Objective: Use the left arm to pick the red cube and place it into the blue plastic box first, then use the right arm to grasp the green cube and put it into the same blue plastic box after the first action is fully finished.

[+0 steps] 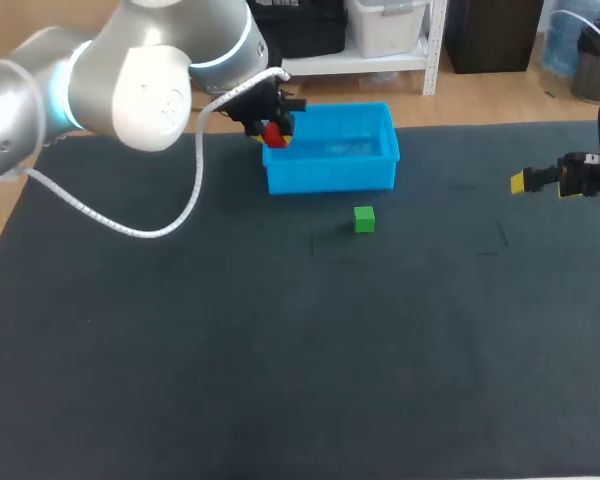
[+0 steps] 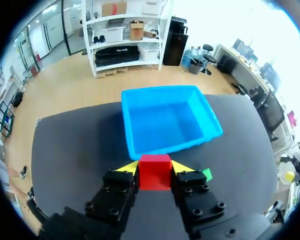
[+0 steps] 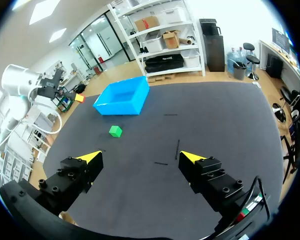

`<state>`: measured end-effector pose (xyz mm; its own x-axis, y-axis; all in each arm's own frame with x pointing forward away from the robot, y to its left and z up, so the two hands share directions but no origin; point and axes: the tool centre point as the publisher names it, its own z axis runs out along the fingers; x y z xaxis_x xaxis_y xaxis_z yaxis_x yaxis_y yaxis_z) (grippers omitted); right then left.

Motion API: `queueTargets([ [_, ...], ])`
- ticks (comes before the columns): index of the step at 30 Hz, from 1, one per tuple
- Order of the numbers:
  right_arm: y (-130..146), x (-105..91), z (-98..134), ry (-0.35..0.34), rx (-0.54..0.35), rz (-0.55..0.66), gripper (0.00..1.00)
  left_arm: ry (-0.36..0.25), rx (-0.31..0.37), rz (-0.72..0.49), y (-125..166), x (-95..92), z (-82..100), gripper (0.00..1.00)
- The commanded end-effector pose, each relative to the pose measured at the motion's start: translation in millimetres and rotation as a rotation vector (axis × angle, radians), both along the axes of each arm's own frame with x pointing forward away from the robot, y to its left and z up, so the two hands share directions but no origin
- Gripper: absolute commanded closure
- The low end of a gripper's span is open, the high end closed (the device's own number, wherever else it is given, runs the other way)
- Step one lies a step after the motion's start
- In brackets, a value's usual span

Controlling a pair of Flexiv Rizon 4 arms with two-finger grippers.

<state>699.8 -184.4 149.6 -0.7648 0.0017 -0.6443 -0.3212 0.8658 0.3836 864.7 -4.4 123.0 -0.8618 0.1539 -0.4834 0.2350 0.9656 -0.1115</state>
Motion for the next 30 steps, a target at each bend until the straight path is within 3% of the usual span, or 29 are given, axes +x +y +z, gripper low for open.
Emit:
queueTargets([
  [1, -0.7, 0.3, 0.1, 0.001, 0.001, 0.002, 0.00, 0.044, 0.009, -0.015, -15.0, 38.3, -8.1, 1.00],
  [10, -0.7, 0.3, 0.1, 0.001, 0.001, 0.002, 0.00, 0.005, -0.020, -0.035, -20.2, 58.4, -7.7, 1.00],
  [30, -0.7, 0.3, 0.1, 0.001, 0.001, 0.002, 0.00, 0.034, -0.010, -0.073, -24.9, 74.3, -25.4, 1.00],
])
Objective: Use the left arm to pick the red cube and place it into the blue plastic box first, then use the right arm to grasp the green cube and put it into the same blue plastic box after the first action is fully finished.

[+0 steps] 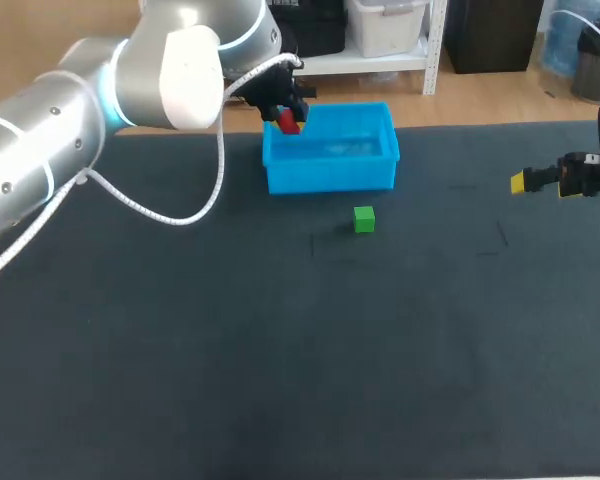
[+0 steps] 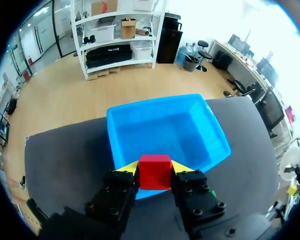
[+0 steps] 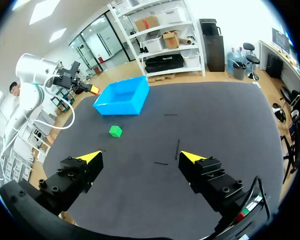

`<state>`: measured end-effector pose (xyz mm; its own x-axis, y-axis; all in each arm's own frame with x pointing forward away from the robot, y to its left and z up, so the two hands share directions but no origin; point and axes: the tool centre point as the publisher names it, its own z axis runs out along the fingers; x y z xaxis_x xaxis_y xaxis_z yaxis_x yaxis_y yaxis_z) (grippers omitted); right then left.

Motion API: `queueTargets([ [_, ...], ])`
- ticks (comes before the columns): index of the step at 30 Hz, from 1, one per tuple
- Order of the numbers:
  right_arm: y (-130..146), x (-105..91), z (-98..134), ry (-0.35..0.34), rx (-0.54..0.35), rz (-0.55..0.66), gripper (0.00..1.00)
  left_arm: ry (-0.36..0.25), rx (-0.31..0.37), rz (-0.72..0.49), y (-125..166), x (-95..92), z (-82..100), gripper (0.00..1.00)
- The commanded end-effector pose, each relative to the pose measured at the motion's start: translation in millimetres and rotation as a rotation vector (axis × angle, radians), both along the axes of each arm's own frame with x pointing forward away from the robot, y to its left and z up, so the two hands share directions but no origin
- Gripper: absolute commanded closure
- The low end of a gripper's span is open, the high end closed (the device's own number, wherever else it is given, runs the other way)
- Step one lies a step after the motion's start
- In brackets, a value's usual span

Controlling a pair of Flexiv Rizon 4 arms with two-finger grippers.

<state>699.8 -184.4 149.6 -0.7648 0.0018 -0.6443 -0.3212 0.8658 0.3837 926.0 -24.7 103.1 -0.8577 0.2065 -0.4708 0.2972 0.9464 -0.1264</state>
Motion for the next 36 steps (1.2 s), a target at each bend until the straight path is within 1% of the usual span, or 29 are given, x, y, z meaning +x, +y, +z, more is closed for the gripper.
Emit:
queueTargets([
  [1, -0.7, 0.3, 0.1, 0.001, 0.001, 0.002, 0.00, 0.019, 0.002, -0.007, -5.1, 14.3, -7.6, 1.00],
  [6, -0.7, 0.3, 0.1, 0.001, 0.001, 0.002, 0.00, 0.051, 0.003, -0.006, -9.0, 19.4, -22.0, 1.00],
  [13, -0.7, 0.3, 0.1, 0.001, 0.001, 0.002, 0.00, 0.092, 0.000, -0.003, -13.0, 21.2, -39.2, 1.00],
  [17, -0.7, 0.3, 0.1, 0.001, 0.001, 0.002, 0.00, 0.113, 0.011, 0.004, -13.2, 21.9, -42.6, 1.00],
  [24, -0.7, 0.3, 0.1, 0.001, 0.001, 0.002, 0.00, 0.132, 0.015, 0.005, -12.5, 23.1, -44.8, 1.00],
  [25, -0.7, 0.3, 0.1, 0.001, 0.001, 0.002, 0.00, 0.133, 0.015, 0.005, -12.6, 23.2, -44.1, 0.72],
  [26, -0.7, 0.3, 0.1, 0.001, 0.001, 0.002, 0.00, 0.134, 0.015, 0.005, -12.8, 23.2, -43.4, 0.52],
  [28, -0.7, 0.3, 0.1, 0.001, 0.001, 0.002, 0.00, 0.133, 0.019, 0.002, -14.0, 22.5, -42.4, 0.07],
  [29, -0.7, 0.3, 0.1, 0.001, 0.001, 0.002, 0.00, 0.133, 0.019, 0.001, -14.5, 22.2, -42.2, 0.00],
  [33, -0.7, 0.3, 0.1, 0.001, 0.001, 0.002, 0.00, 0.131, 0.027, -0.006, -16.8, 19.8, -39.5, 0.00],
  [36, -0.7, 0.3, 0.1, 0.001, 0.001, 0.002, 0.00, 0.128, 0.028, -0.012, -17.9, 17.4, -34.3, 0.00],
])
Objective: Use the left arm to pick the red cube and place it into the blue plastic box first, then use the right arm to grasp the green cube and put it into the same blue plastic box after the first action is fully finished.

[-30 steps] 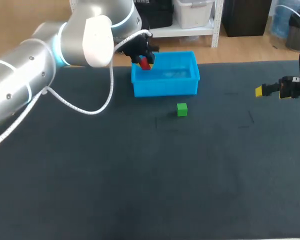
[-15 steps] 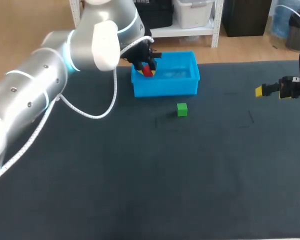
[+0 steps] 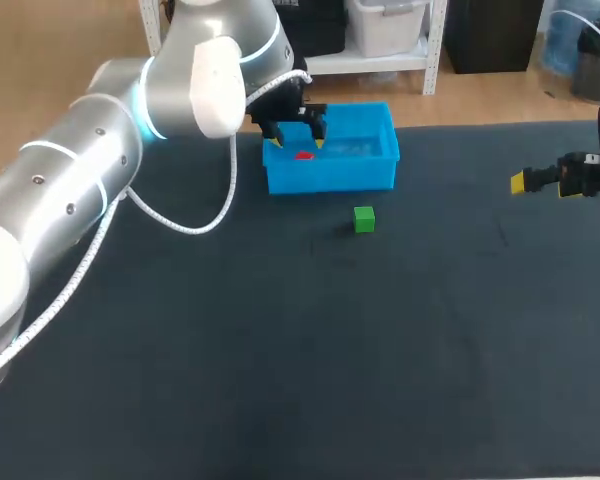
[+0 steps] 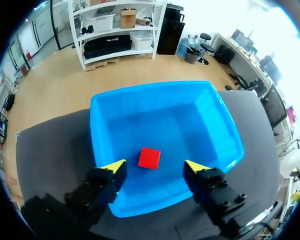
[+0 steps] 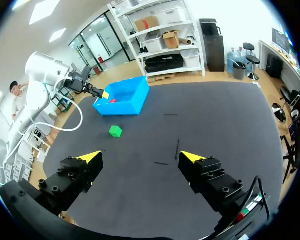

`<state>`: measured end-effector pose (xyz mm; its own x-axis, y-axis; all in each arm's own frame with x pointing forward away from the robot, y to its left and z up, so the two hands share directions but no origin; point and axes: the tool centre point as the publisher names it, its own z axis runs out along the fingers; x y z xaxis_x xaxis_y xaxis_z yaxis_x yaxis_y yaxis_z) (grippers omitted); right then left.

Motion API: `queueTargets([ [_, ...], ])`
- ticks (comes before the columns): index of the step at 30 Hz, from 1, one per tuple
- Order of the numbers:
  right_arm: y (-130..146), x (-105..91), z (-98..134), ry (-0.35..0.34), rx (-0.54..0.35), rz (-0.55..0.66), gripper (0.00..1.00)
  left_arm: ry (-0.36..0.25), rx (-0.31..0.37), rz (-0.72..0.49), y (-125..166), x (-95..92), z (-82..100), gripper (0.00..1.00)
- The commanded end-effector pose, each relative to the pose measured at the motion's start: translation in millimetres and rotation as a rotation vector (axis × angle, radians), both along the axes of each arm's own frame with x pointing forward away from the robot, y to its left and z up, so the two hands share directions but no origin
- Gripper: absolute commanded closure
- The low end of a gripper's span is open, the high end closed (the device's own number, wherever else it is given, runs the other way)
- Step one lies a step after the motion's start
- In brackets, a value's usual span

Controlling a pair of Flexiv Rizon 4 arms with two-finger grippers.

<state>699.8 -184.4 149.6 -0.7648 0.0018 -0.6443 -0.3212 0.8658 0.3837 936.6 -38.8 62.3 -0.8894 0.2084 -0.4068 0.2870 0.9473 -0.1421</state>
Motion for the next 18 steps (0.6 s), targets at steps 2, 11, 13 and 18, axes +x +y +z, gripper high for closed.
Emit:
queueTargets([
  [2, -0.7, 0.3, 0.1, 0.001, 0.001, 0.002, 0.00, 0.040, 0.027, -0.023, -4.7, 2.8, 13.9, 0.00],
  [11, -0.7, 0.3, 0.1, 0.001, 0.001, 0.002, 0.00, -0.023, 0.014, -0.077, -1.1, -23.6, 47.7, 0.00],
  [13, -0.7, 0.3, 0.1, 0.001, 0.001, 0.002, 0.00, -0.048, 0.007, -0.094, 1.8, -34.1, 58.1, 0.00],
  [18, -0.7, 0.3, 0.1, 0.001, 0.001, 0.002, 0.00, -0.094, -0.027, -0.118, 19.1, -62.9, 75.1, 0.00],
])
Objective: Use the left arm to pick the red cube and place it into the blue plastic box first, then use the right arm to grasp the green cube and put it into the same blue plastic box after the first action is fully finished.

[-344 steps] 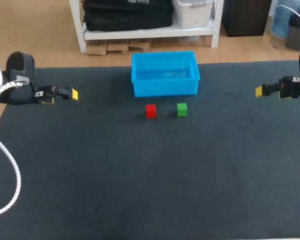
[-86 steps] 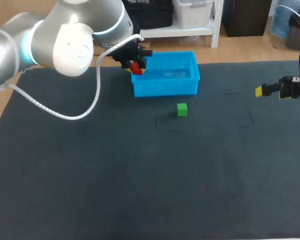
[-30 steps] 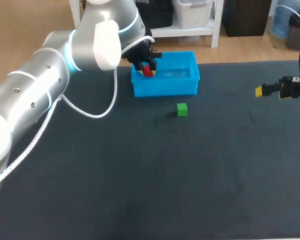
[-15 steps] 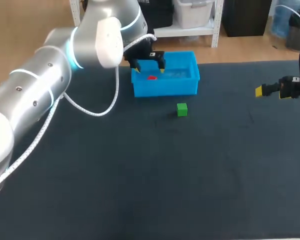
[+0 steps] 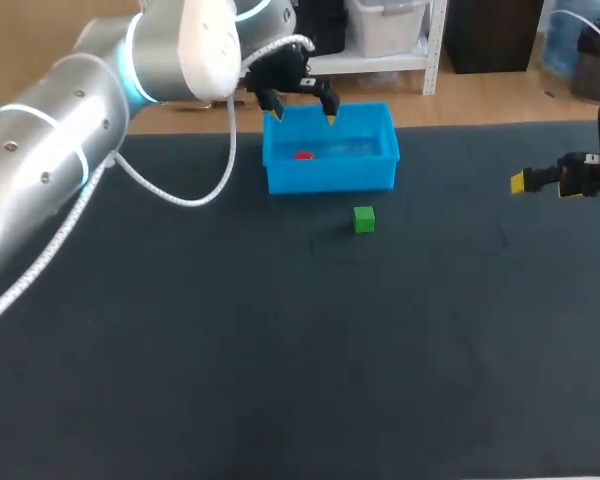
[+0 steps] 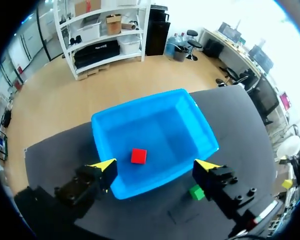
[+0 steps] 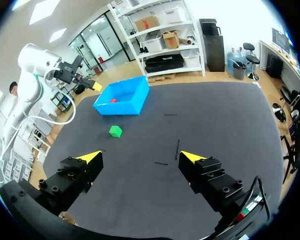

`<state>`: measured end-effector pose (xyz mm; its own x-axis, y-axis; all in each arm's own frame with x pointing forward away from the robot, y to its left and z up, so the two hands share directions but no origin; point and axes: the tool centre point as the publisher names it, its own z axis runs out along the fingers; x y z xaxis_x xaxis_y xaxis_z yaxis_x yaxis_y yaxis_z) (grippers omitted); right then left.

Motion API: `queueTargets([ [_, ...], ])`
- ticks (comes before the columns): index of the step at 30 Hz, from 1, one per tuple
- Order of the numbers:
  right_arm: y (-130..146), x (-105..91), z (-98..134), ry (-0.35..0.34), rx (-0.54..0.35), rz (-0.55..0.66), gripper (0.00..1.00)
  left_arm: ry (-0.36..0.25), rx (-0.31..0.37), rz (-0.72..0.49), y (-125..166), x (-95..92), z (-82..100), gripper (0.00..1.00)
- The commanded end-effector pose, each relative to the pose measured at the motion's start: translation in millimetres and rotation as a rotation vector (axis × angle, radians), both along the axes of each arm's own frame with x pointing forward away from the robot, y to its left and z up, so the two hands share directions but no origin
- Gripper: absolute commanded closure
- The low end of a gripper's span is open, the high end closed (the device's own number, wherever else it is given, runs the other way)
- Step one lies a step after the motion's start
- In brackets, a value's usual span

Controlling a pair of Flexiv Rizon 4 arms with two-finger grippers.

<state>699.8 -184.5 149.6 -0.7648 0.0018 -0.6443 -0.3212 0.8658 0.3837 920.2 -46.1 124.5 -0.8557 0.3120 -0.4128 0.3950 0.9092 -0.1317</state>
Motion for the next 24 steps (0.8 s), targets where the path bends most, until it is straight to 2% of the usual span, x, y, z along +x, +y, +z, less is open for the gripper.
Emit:
queueTargets([
  [1, -0.7, 0.3, 0.1, 0.001, 0.001, 0.002, 0.00, -0.086, -0.049, -0.008, 30.3, -52.6, 14.7, 0.00],
  [9, -0.7, 0.3, 0.1, 0.001, 0.001, 0.002, 0.00, -0.133, -0.066, -0.016, 57.2, -105.0, 27.7, 0.00],
  [14, -0.7, 0.3, 0.1, 0.001, 0.001, 0.002, 0.00, -0.187, -0.088, -0.027, 70.4, -133.7, 30.6, 0.00],
  [24, -0.7, 0.3, 0.1, 0.001, 0.001, 0.002, 0.00, -0.276, -0.144, -0.051, 95.0, -177.7, 18.1, 0.00],
])
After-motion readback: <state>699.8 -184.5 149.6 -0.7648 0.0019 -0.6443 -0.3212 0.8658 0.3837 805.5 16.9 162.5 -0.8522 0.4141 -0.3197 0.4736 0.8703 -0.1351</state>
